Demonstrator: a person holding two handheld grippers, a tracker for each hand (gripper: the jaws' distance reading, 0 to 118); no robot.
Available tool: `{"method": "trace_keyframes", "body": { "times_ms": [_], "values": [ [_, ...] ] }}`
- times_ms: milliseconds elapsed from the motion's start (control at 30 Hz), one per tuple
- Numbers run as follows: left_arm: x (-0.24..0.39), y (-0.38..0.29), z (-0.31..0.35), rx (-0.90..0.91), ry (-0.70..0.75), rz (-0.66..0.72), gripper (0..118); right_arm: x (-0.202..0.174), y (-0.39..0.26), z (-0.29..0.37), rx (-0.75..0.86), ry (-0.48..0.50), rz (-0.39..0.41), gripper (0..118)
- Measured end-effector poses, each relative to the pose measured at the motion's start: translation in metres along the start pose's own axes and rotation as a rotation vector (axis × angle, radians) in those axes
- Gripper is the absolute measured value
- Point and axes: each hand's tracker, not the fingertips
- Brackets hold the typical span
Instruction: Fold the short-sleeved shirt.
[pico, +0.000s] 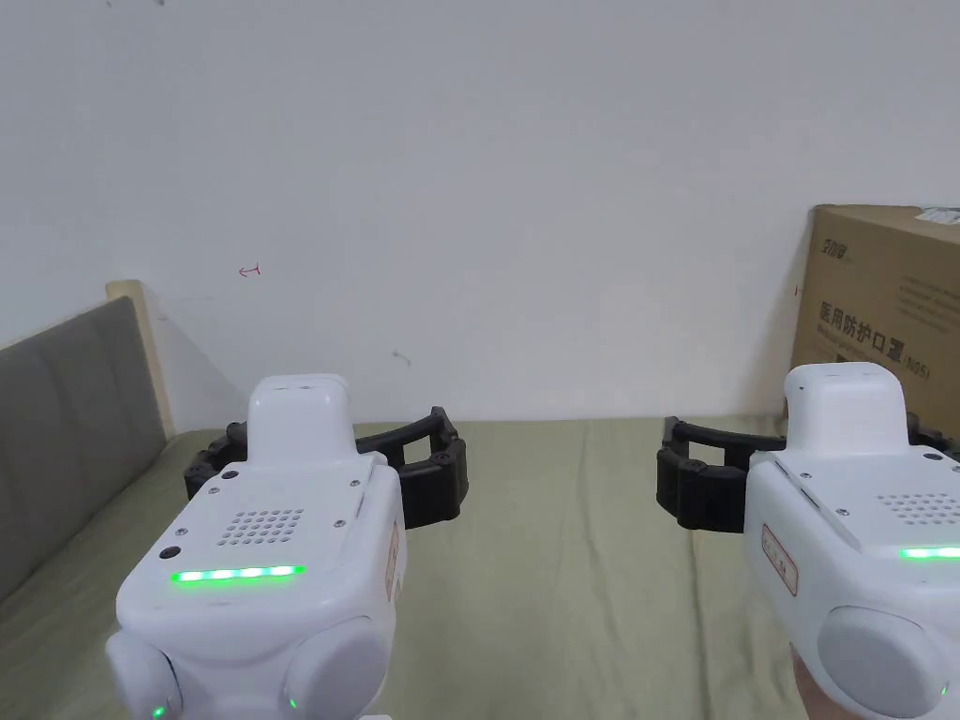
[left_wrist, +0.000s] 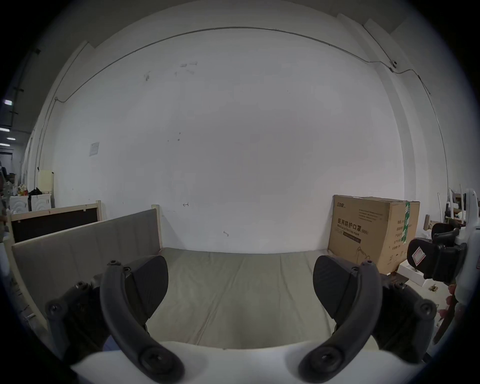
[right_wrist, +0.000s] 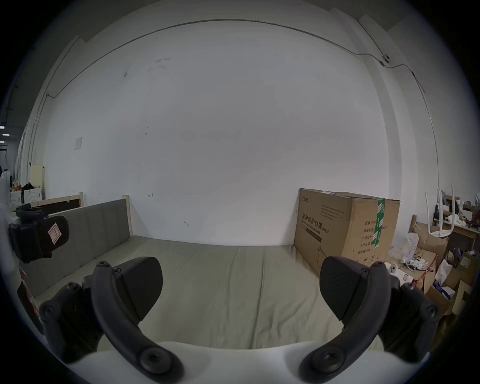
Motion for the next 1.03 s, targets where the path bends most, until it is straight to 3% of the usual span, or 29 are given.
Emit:
{"method": "trace_keyframes", "body": {
  "times_ms": [633, 1033],
  "values": [
    [-0.003, -0.004, -0.002, -0.043, 0.019, 0.055, 113, -0.003, -0.006, -0.002, -0.018, 0.006, -0.007, 118],
    [0.003, -0.002, 0.001, -0.023, 0.028, 0.017, 113, -0.001, -0.011, -0.002, -0.035, -0.001, -0.010, 118]
  ]
}}
